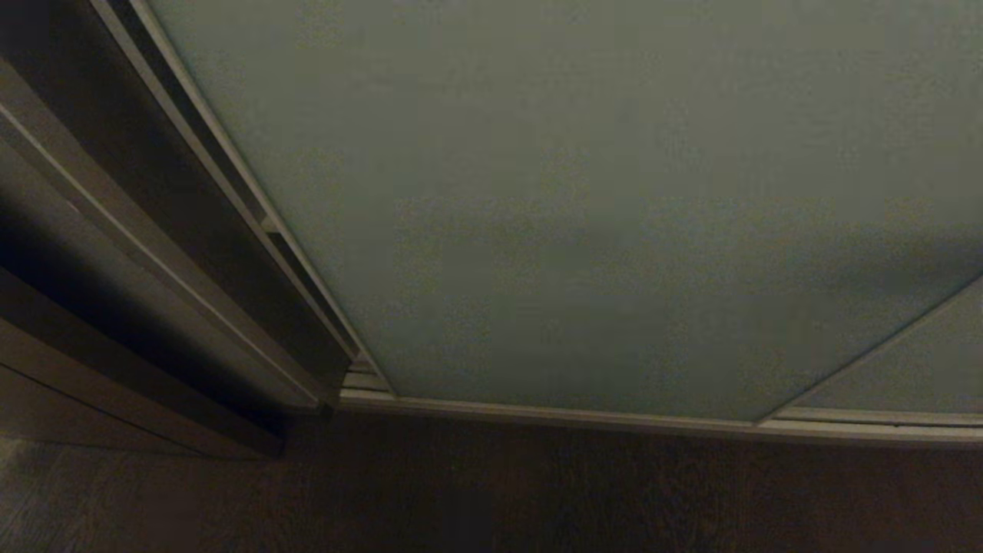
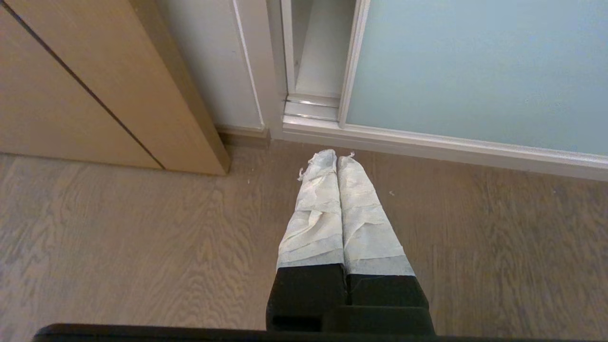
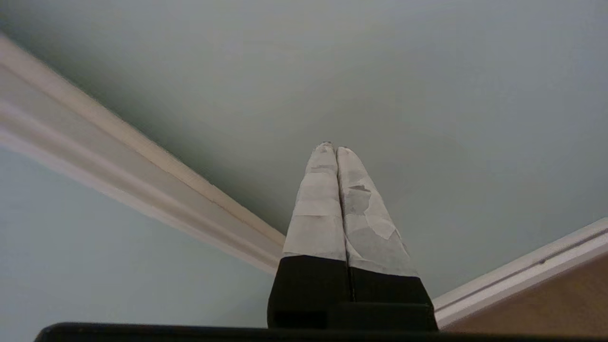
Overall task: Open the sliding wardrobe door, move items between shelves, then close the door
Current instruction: Close the door
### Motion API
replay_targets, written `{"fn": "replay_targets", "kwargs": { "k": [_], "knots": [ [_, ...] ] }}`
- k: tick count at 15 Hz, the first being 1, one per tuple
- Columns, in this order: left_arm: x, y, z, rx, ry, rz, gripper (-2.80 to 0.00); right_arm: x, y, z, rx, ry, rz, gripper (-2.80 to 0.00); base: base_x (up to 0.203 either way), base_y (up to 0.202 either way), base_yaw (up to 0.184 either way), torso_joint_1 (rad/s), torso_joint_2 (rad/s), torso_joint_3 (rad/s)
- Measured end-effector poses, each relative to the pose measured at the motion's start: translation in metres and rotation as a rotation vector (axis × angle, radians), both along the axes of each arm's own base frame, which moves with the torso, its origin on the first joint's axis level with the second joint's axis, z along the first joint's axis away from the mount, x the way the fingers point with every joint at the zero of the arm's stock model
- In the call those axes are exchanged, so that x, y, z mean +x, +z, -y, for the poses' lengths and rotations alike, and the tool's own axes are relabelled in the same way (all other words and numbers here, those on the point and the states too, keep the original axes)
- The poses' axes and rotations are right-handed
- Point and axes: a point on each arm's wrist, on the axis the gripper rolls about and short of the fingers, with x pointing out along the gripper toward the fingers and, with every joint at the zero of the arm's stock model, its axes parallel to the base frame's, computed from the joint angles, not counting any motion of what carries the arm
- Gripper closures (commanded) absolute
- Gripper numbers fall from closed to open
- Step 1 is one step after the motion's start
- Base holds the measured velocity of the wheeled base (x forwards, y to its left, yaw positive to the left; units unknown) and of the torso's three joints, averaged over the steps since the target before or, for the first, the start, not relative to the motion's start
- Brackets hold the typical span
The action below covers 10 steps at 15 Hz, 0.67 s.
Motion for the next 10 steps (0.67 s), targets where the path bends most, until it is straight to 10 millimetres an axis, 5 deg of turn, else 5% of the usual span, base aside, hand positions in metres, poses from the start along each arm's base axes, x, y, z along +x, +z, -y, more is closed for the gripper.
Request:
{"fn": "replay_targets", "kwargs": {
  "k": [10],
  "knots": [
    [0.000, 0.000, 0.000, 0.000, 0.000, 0.000, 0.00, 0.022, -0.022, 0.016, 0.081, 0.089, -0.037, 0.00, 0.000, 0.000, 0.000, 0.000, 0.00, 0.000]
  ]
}}
